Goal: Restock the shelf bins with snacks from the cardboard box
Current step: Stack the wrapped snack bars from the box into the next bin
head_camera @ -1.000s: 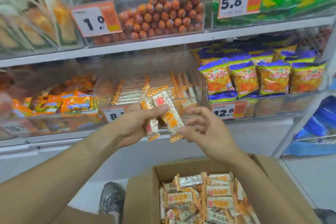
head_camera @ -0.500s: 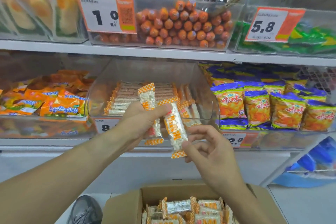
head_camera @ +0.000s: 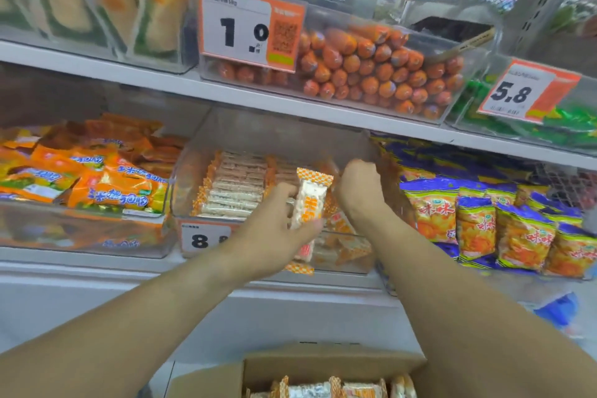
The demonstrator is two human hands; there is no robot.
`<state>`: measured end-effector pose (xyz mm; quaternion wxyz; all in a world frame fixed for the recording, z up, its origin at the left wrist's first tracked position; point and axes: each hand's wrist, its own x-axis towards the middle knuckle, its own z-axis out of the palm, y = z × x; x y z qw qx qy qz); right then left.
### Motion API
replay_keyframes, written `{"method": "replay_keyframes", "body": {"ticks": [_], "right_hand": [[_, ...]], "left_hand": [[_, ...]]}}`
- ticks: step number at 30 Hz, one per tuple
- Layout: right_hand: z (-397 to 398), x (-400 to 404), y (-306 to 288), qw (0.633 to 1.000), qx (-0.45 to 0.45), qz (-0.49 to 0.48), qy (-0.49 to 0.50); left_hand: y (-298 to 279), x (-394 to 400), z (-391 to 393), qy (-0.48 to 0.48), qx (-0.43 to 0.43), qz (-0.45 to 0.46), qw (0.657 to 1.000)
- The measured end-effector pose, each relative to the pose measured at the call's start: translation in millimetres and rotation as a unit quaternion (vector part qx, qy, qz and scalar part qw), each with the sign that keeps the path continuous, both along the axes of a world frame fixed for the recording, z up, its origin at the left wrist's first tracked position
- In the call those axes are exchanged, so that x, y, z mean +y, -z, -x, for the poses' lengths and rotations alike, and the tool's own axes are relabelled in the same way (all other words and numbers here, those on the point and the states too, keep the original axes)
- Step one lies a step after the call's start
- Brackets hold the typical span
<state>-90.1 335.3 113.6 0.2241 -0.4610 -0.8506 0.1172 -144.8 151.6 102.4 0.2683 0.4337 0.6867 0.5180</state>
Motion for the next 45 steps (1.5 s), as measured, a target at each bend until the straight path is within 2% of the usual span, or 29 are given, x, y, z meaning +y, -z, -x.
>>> {"method": "replay_keyframes", "body": {"ticks": [2, 4, 8, 13, 17, 21, 25, 29, 31, 37, 45], "right_hand": [[11, 12, 8, 0.999, -0.036, 0.020, 0.006], [15, 21, 12, 0.996, -0.078, -0.039, 0.009], [11, 31, 19, 0.991, -0.035, -0.129, 0.012], [10, 37, 35, 0.996, -0.022, -0.081, -0.020], [7, 35, 25, 0.995, 0.027, -0.090, -0.029], [7, 34, 26, 0.996, -0.042, -0.063, -0.038], [16, 35, 32, 0.996, -0.070, -0.029, -0.057], [24, 39, 24, 0.982, -0.166, -0.003, -0.088], [25, 43, 19, 0.983, -0.165, 0.010, -0.079], [17, 51, 27, 0.991, -0.129, -0.008, -0.043], [29, 53, 36, 0.969, -0.234, -0.070, -0.048]], "left_hand": [[6, -8, 6, 0.018, -0.026, -0.020, 0.999], [6, -13, 12, 0.035, -0.040, -0.028, 0.998], [10, -15, 22, 0.042, -0.048, -0.024, 0.998], [13, -16, 20, 0.028, -0.012, -0.017, 0.999], [12, -14, 15, 0.025, -0.008, -0.024, 0.999], [11, -13, 15, 0.022, -0.013, -0.042, 0.999], [14, -11, 14, 0.029, -0.005, -0.044, 0.999], [14, -6, 14, 0.015, -0.013, -0.057, 0.998], [14, -5, 13, 0.014, -0.013, -0.062, 0.998], [18, -2, 13, 0.021, -0.021, -0.056, 0.998], [21, -2, 13, 0.013, 0.019, -0.041, 0.999]]}}
